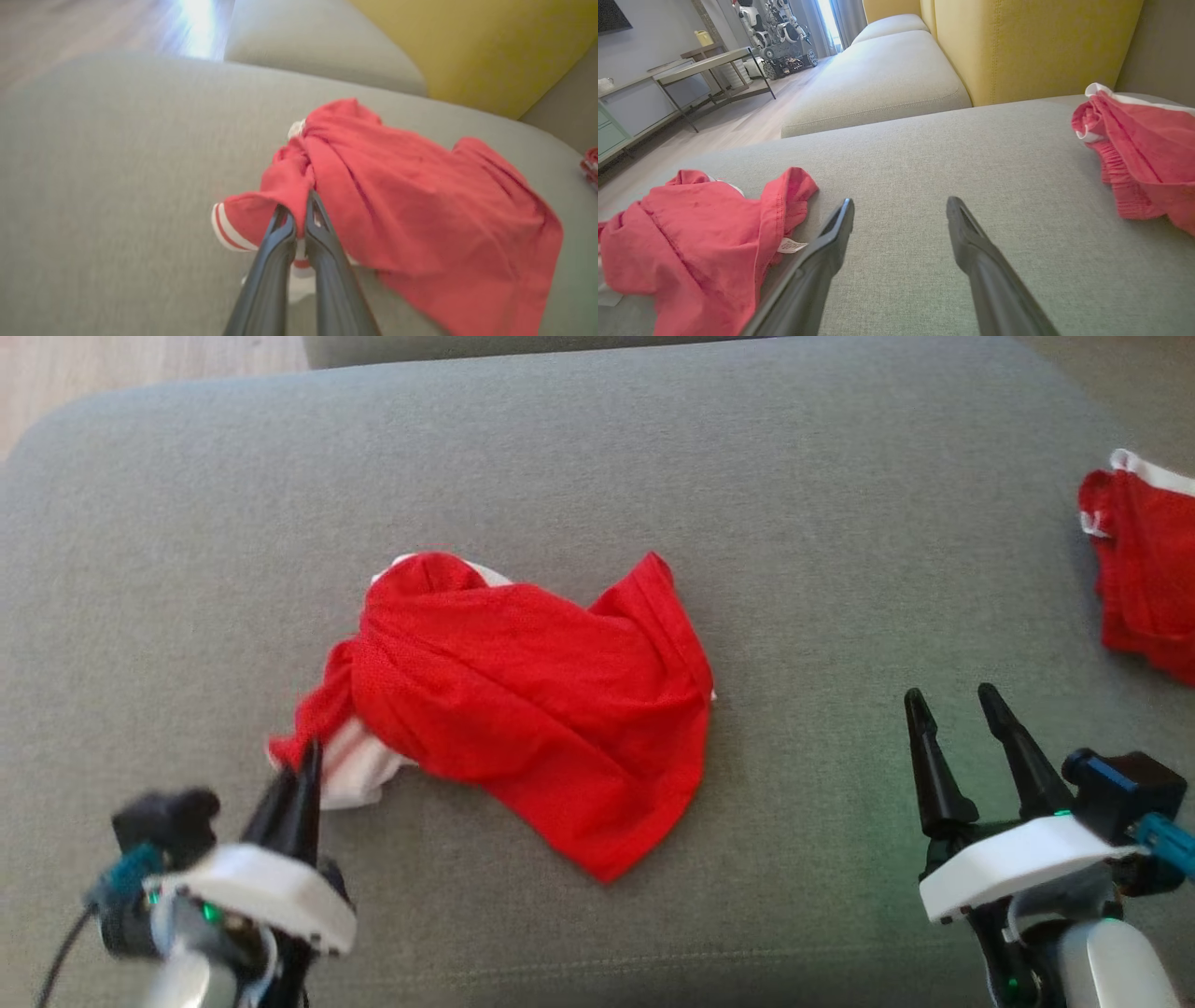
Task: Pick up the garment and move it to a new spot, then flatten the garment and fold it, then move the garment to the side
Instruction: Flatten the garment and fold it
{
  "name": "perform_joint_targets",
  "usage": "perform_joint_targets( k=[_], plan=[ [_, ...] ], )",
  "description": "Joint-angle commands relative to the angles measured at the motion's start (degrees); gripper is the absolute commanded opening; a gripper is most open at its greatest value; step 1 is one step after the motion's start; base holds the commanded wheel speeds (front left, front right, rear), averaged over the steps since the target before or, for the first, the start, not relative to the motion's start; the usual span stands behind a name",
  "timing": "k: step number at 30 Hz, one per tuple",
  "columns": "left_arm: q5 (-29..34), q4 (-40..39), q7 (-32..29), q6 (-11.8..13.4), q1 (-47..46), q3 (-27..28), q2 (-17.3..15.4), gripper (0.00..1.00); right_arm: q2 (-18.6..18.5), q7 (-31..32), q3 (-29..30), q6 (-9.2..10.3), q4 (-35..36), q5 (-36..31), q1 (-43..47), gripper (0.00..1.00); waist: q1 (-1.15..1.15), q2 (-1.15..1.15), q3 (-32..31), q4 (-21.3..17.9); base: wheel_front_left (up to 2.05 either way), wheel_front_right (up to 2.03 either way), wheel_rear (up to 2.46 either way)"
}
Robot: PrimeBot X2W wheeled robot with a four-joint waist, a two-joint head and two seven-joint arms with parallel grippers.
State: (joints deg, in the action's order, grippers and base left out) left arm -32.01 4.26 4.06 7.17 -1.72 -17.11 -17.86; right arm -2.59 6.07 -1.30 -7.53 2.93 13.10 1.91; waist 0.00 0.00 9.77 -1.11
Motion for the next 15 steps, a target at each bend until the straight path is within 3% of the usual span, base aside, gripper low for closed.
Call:
perform_joint_targets(
  k=[1,3,4,5,9,15],
  plan=[
    [-0.86,-1.11,0.21,0.2,-1.64,2.75,-0.4,0.0,-0.29,0.04,-1.28,0.04,2.21,0.23,-1.24,1.0,0.0,0.0,0.33,0.5,0.0,0.0,0.0],
    [-2.05,0.49,0.31,-0.25,-0.42,2.26,0.75,0.0,-0.29,0.24,-1.22,0.04,2.28,0.18,-1.41,1.0,0.0,0.0,0.44,1.04,0.0,0.0,0.0],
    [-2.49,1.28,0.34,-0.38,-0.14,2.02,1.31,0.2,-0.29,0.37,-1.23,0.04,2.27,0.25,-1.49,1.0,0.0,0.0,0.43,1.3,0.0,0.0,0.0],
    [-2.88,1.95,0.56,-0.48,-0.07,1.9,1.88,1.0,-0.29,0.5,-1.24,0.04,2.26,0.21,-1.58,1.0,0.0,0.0,0.38,1.53,0.0,0.0,0.0],
    [-1.95,3.31,3.48,-0.44,-0.51,1.32,3.08,1.0,-0.29,0.8,-1.32,0.04,2.2,-0.08,-1.78,1.0,0.0,0.0,-0.72,2.26,0.0,0.0,0.0],
    [3.32,1.41,9.09,1.59,-1.92,1.3,2.93,1.0,-0.29,1.22,-1.8,0.04,2.16,-0.39,-0.92,1.0,0.0,0.0,-3.81,3.34,0.0,0.0,0.0]
  ],
)
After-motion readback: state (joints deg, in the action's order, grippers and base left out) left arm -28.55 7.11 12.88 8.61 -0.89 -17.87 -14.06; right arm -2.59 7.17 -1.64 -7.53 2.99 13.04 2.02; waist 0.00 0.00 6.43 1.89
